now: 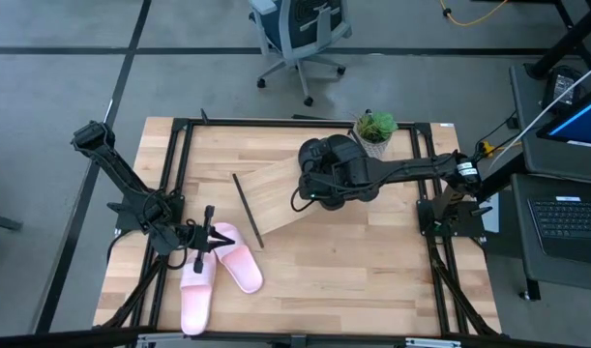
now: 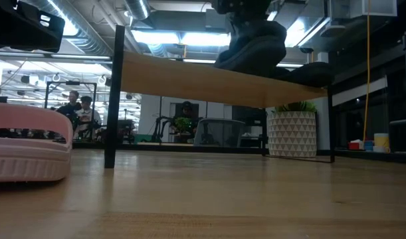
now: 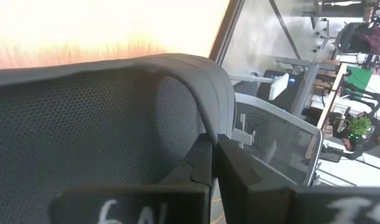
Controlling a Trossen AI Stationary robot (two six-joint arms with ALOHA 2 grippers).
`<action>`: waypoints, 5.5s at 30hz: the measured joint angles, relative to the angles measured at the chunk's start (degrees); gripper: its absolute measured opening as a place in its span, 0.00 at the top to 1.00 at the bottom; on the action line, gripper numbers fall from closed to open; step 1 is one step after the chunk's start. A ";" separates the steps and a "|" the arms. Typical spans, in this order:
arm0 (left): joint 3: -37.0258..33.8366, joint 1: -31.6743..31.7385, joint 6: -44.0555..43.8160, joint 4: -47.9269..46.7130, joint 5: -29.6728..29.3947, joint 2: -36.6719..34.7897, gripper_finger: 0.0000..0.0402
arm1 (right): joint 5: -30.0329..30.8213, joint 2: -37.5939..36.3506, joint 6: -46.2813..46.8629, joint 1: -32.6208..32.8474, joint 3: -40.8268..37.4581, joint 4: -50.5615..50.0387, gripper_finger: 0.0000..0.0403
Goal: Pick and place slides into the shelf
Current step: Put the left black slide on the shelf, then put the right pink slide on the shelf
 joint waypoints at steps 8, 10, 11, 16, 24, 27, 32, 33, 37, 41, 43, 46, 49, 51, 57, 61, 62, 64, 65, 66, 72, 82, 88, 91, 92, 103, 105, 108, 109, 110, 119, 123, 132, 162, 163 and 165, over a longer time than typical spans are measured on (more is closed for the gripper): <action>0.00 0.00 0.00 0.01 0.00 -0.01 1.00 | -0.77 0.00 -0.21 -0.68 0.00 1.10 0.97; 0.00 0.00 0.00 0.01 0.00 -0.01 1.00 | -1.25 0.00 -0.21 -0.78 0.00 0.96 0.97; 0.00 0.00 -0.01 0.00 0.00 0.00 1.00 | -1.25 0.00 -0.21 -0.79 0.00 0.73 0.97; 0.00 0.02 -0.02 0.01 0.01 -0.01 1.00 | -1.25 0.00 -0.23 -0.88 0.00 -1.94 0.97; 0.00 0.00 -0.02 0.02 0.00 -0.01 1.00 | -1.20 0.00 -0.21 -1.09 0.00 -2.56 0.97; 0.00 0.00 -0.04 0.02 0.02 -0.01 1.00 | -1.18 0.00 -0.21 -1.15 0.00 -2.69 0.97; 0.00 0.00 -0.26 0.02 0.00 -0.01 1.00 | -1.21 0.00 -0.43 -1.13 0.00 -3.47 0.97; 0.00 0.00 -0.26 0.02 0.02 0.00 1.00 | -1.20 0.00 -0.43 -1.13 0.00 -3.67 0.97; 0.00 0.01 -0.28 0.02 0.01 0.00 1.00 | -2.09 0.00 -0.43 -1.13 0.00 -4.11 0.97; 0.00 0.00 -0.28 0.02 0.02 0.00 1.00 | -2.58 0.00 -0.45 -1.13 0.00 -4.53 0.97; 0.00 0.02 -0.28 0.02 0.02 0.01 1.00 | -2.62 0.00 -0.45 -1.13 0.00 -5.30 0.97; 0.00 0.01 -0.28 0.02 0.02 0.00 1.00 | -2.64 0.00 -0.45 -1.11 0.01 -6.04 0.97; 0.00 0.01 -0.29 0.02 0.02 -0.01 1.00 | -2.64 0.00 -0.45 -1.13 0.01 -6.24 0.97; 0.00 0.00 -0.31 0.02 0.02 0.00 1.00 | -2.64 0.00 -0.45 -1.13 0.02 -6.42 0.97; 0.00 0.00 -0.31 0.02 0.01 0.01 1.00 | -3.32 0.00 -0.43 -1.11 0.00 -7.22 0.97; 0.00 0.01 -0.32 0.02 0.02 -0.01 1.00 | -3.45 0.00 -0.21 -1.11 0.01 -7.24 0.96; 0.00 0.00 -0.33 0.02 0.02 -0.01 1.00 | -3.44 0.00 -0.21 -1.11 0.02 -7.24 0.96; 0.00 0.00 -0.32 0.02 0.02 0.00 1.00 | -3.47 0.00 -0.21 -1.11 0.00 -7.24 0.96; 0.00 0.00 -0.33 0.02 0.02 0.00 1.00 | -3.48 0.00 -0.21 -1.11 0.02 -7.24 0.96; 0.00 0.00 -0.33 0.02 0.02 0.01 1.00 | -3.48 0.00 -0.19 -1.11 0.01 -7.24 0.95; 0.00 0.02 -0.33 0.02 0.02 -0.01 1.00 | -3.48 0.00 -0.12 -1.13 0.02 -7.35 0.91; 0.01 0.01 -0.33 0.03 0.02 -0.01 1.00 | -3.59 0.00 0.01 -1.15 0.00 -7.91 0.79; 0.02 0.00 -0.33 0.02 0.02 0.01 1.00 | -3.26 0.00 0.02 -1.13 0.02 -7.81 0.75; 0.02 0.01 -0.34 0.03 0.02 -0.01 1.00 | -1.79 0.00 0.02 -1.13 0.01 -7.76 0.73; 0.02 0.01 -0.35 0.02 0.02 0.00 1.00 | -1.25 0.00 0.02 -1.13 0.01 -7.74 0.73; 0.02 0.02 -0.54 0.03 1.11 -0.01 1.00 | -1.26 0.00 0.23 -0.54 1.11 -7.76 0.71; 0.02 0.02 -0.52 0.04 1.11 0.00 1.00 | -1.27 0.00 0.23 -0.54 1.11 -8.32 0.70; 0.01 0.01 -0.52 0.04 1.11 0.00 1.00 | -1.31 0.00 0.31 -0.56 1.11 -10.27 0.70; 0.02 0.00 -0.52 0.04 1.11 0.01 1.00 | -1.33 0.00 0.52 -0.56 1.11 -10.75 0.70; 0.02 0.00 -0.52 0.04 1.11 0.01 1.00 | -1.36 0.00 1.06 -0.56 1.11 -11.05 0.70; 0.02 0.01 -0.52 0.04 1.11 0.00 1.00 | -1.46 0.00 3.65 -0.10 1.11 -13.69 0.70; 0.02 0.00 -0.52 0.04 1.11 -0.01 1.00 | -1.49 0.00 4.62 0.77 1.11 -13.58 0.70; 0.02 0.02 -0.50 0.02 1.11 0.01 1.00 | -0.67 0.00 4.99 4.61 1.11 -13.47 0.70; 0.02 -0.04 -0.50 0.24 1.09 -0.01 1.00 | 3.64 0.01 59.50 32.52 2.44 -15.68 1.00; 0.02 -0.04 -0.50 0.29 1.09 0.01 1.00 | 4.46 -0.10 60.59 33.36 0.70 -13.19 1.00; 0.02 -0.04 -0.35 0.31 1.09 0.00 1.00 | 5.03 -0.02 63.14 34.60 -3.37 -8.74 1.00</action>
